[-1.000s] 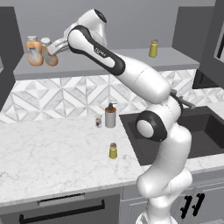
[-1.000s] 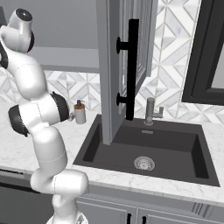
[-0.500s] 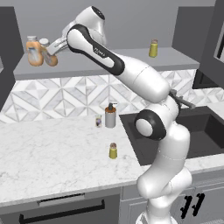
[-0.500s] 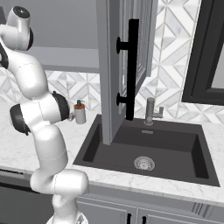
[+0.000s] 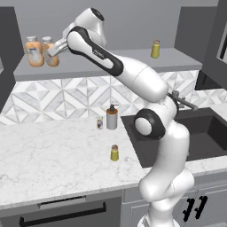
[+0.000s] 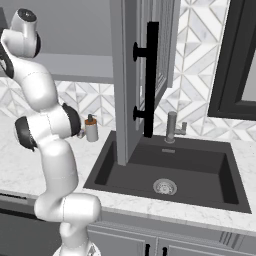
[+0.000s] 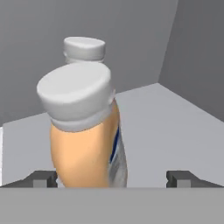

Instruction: Put the shaker and condiment bottle from the counter next to their counterparts in the cabinet.

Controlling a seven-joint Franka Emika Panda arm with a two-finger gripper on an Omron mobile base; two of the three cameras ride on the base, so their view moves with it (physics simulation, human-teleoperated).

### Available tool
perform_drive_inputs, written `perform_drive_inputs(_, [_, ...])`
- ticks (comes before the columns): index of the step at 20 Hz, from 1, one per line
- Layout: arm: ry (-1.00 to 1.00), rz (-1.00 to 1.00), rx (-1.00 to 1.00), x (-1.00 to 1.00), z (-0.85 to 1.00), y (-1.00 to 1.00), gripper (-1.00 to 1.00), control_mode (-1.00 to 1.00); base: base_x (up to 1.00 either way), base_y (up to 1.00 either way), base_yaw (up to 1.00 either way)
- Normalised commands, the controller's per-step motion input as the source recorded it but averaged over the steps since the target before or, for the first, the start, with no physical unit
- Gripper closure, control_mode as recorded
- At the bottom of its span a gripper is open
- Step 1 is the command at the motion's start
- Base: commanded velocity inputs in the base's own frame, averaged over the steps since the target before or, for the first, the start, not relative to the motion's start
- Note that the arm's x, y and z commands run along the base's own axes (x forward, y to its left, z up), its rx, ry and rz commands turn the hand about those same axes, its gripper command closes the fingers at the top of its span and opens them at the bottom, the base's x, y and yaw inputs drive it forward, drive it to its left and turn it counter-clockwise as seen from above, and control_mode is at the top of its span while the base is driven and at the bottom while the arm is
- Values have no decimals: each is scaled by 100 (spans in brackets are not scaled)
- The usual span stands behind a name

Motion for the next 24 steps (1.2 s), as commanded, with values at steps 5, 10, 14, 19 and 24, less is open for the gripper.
perform_drive_inputs(5, [-1,2,-2,2,0,0,-100,-100,0,0,0])
perform_drive_inputs(10, [-8,6,0,-50,11,0,-100,-100,0,0,0])
perform_drive_inputs(14, [-9,6,0,-74,26,0,-100,-100,0,0,0])
perform_drive_inputs(19, [-6,4,0,-82,20,0,-100,-100,0,0,0])
perform_drive_inputs(24, [-2,2,0,-85,11,-1,-100,-100,0,0,0])
